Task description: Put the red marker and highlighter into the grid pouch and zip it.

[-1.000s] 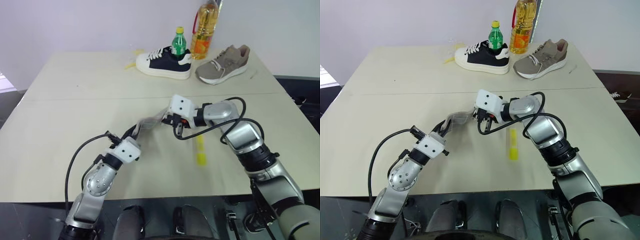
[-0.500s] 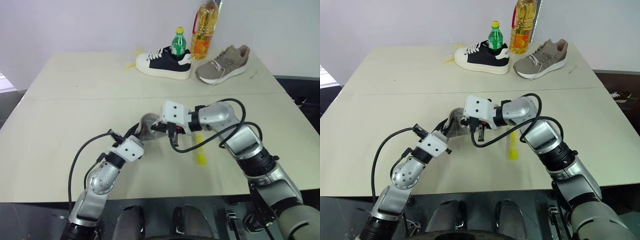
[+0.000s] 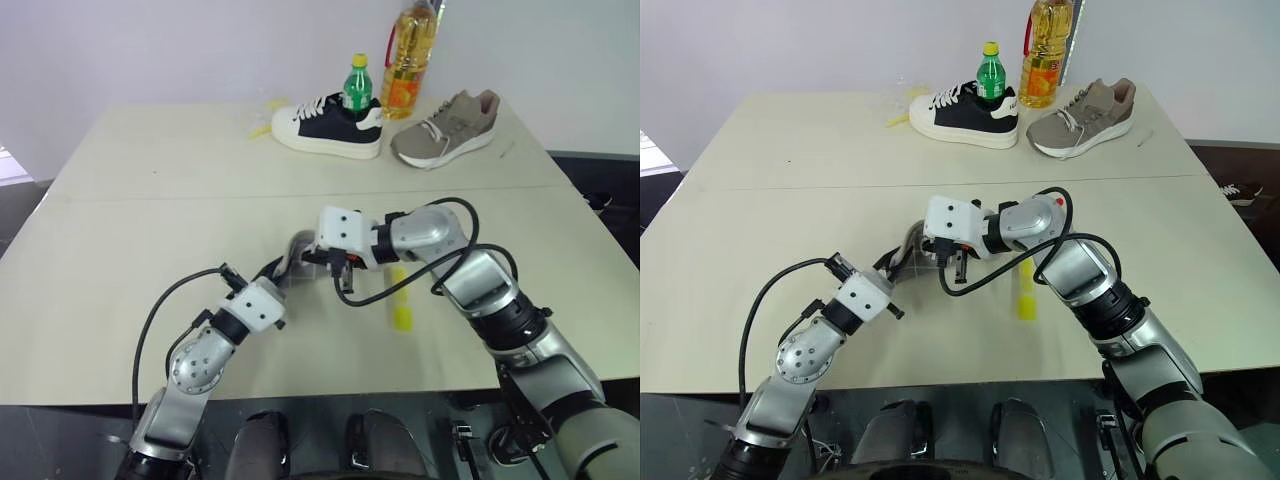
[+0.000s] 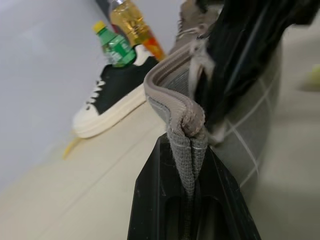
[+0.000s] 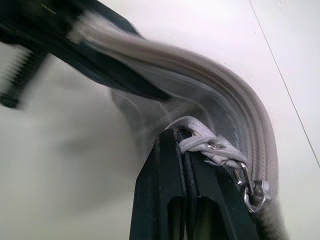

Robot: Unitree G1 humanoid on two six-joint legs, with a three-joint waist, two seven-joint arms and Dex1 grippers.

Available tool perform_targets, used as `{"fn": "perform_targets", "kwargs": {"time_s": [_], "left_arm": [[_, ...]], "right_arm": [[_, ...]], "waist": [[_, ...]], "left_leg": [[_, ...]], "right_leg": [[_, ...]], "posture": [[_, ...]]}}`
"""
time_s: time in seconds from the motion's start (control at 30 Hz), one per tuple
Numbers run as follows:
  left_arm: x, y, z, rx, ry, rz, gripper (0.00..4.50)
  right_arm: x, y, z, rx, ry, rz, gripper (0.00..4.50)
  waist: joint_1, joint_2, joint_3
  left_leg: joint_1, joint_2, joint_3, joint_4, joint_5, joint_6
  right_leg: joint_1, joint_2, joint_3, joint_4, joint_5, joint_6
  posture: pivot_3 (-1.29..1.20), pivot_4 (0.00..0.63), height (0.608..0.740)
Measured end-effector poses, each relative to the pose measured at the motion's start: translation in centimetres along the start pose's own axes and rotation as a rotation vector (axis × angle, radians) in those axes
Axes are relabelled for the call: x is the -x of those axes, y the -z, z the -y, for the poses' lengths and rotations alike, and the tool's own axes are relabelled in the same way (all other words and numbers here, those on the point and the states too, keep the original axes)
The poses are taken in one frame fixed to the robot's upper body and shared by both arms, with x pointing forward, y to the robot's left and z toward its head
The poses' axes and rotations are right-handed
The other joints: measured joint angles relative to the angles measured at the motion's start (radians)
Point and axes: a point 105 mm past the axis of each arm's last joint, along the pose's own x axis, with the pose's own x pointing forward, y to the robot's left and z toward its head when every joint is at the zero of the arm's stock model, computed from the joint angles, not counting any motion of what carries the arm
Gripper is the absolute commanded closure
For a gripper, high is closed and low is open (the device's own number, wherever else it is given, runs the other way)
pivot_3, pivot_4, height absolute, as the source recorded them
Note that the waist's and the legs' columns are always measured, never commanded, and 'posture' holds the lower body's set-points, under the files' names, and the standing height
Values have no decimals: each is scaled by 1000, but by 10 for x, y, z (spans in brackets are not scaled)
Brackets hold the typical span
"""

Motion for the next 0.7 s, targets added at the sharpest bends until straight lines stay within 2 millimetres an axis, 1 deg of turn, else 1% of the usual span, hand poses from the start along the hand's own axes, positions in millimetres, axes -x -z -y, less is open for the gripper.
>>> {"fn": "perform_targets", "kwargs": {"time_s": [0.2,0.37,0.57,0.7], "left_arm": [[2,-3,3,59,58,-1,4500],[-1,-6,6,90,102,8,4500],[-1,-10,10,183,171,9,4500],[0,-10,12,188,230,2,4500]], "right_arm": [[2,6,2,25,-1,-21,4470],[9,13,1,65,-23,-57,4470],[19,23,-1,104,-49,-100,4470],[25,30,-1,113,-71,-129,4470]], "waist": [[1,0,0],[2,0,0],[1,-1,0],[1,-1,0]], "left_leg": [[0,0,0,0,0,0],[0,0,0,1,0,0],[1,0,0,1,0,0],[1,0,0,1,0,0]], "right_leg": [[1,0,0,0,0,0],[1,0,0,0,0,0],[1,0,0,0,0,0],[2,0,0,0,0,0]], "posture": [[0,150,702],[0,150,702],[0,150,702],[0,150,702]]}}
